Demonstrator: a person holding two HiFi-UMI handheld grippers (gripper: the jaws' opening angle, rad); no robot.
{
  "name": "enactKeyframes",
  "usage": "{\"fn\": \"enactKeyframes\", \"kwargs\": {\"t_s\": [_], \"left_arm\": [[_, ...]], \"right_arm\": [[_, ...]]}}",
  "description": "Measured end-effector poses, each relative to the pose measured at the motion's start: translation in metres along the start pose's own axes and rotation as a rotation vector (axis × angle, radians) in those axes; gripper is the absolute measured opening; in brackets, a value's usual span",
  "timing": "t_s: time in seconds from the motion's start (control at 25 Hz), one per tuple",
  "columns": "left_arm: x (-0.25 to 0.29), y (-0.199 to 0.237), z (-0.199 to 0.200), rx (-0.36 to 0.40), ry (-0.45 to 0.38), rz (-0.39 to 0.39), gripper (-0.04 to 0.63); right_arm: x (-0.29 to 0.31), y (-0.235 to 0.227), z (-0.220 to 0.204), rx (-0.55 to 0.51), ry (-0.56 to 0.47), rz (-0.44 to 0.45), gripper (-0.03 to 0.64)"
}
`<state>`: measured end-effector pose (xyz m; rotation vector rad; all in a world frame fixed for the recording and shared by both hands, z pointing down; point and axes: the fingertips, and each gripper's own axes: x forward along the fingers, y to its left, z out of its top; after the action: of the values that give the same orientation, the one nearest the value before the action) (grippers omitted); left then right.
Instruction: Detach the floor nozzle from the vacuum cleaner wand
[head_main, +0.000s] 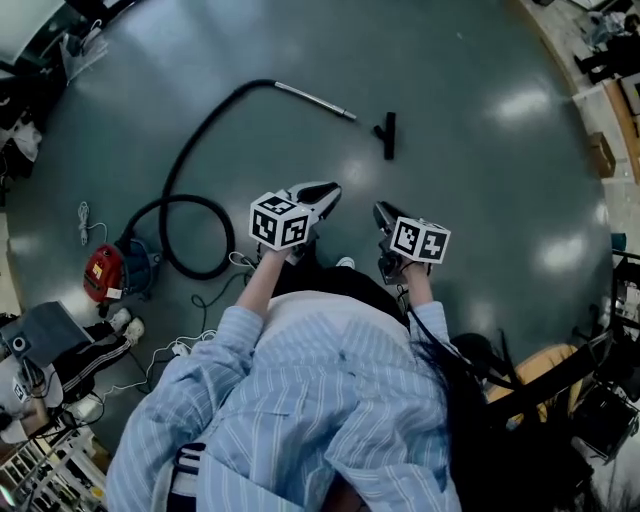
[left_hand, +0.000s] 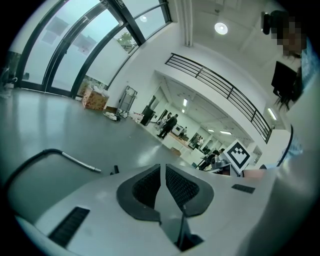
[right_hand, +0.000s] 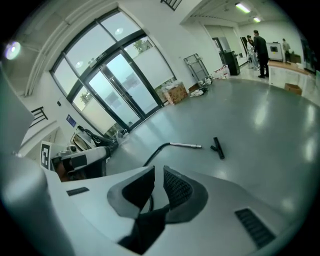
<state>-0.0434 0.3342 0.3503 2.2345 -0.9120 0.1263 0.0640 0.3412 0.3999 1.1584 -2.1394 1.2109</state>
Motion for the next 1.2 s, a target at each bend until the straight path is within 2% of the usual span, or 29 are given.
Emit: {"fn": "enactKeyframes", "kwargs": {"t_s": [0.2, 0.4, 0.76, 1.2], "left_arm": [[0.001, -0.04, -0.03, 0.028, -0.008, 0.046, 0.037], [-0.003, -0.063, -0.043, 0.031, -0.032, 0.074, 0.037], [-0.005, -0.079, -0.053, 0.079, -0.01, 0.064, 0.037], [-0.007, -0.081, -0.053, 0.066, -0.019, 0.065, 0.037]], "right_arm": [[-0.036, -0.03, -0.018, 0.033, -0.023, 0.032, 0.06], [-0.052, -0.03, -0.022, 0.02, -0.046, 0.075, 0.06], [-0.061, -0.026, -0.028, 0.01, -0.06, 0.085, 0.055], [-0.071, -0.031, -0.029, 0.021, -0.078, 0.07, 0.055]]}}
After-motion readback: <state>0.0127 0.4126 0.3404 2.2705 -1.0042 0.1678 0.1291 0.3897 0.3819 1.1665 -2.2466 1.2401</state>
